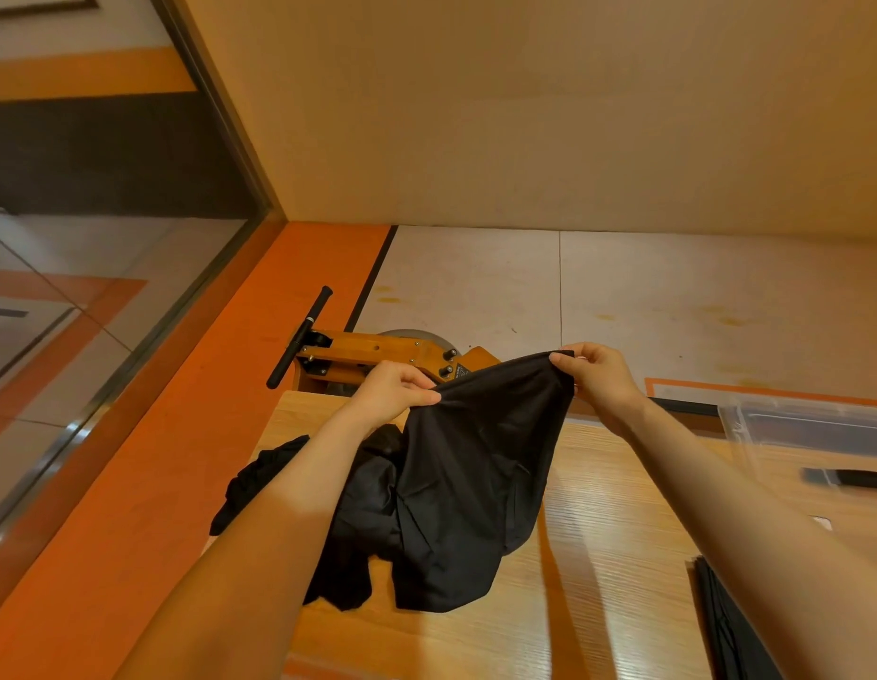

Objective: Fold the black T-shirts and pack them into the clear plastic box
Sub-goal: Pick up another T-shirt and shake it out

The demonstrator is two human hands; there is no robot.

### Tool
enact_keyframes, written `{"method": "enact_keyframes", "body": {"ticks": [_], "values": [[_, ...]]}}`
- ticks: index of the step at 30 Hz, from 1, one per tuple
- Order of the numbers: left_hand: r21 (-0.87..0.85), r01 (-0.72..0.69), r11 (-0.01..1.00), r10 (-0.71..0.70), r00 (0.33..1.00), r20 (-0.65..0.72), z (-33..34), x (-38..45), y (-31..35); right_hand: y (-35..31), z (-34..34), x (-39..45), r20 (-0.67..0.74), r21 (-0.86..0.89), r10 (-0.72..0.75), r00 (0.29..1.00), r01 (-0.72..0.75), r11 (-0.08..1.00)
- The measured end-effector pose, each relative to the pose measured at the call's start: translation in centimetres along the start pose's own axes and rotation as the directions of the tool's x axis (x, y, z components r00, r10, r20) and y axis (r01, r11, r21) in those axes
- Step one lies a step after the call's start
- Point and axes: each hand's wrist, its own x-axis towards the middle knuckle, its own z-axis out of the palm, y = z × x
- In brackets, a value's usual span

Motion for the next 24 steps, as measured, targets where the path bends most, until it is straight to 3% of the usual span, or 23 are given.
{"method": "enact_keyframes", "body": {"ticks": [5, 11, 18, 24], "values": [[0.021, -0.018, 1.000, 0.017, 1.000, 0.012, 0.1, -0.7, -0.1, 0.6, -0.3, 0.6, -0.069, 0.005, 0.045, 0.997, -0.045, 0.999], [-0.013, -0.011, 1.000, 0.011, 1.000, 0.005, 0.2, -0.8, -1.3, 0.7, -1.3, 0.0, 0.050, -0.059, 0.076, 0.996, -0.073, 0.996], [-0.083, -0.034, 0.996, 0.032, 0.999, -0.025, 1.4, -1.0, -0.3, 0.6, 2.0, -0.9, 0.029, -0.116, 0.075, 0.997, -0.071, 0.991], [-0.053, -0.070, 0.996, 0.069, 0.997, -0.018, 2.3, -0.9, -0.3, 1.1, 5.6, -2.5, 0.198, -0.233, 0.001, 0.980, 0.046, 0.971]]}}
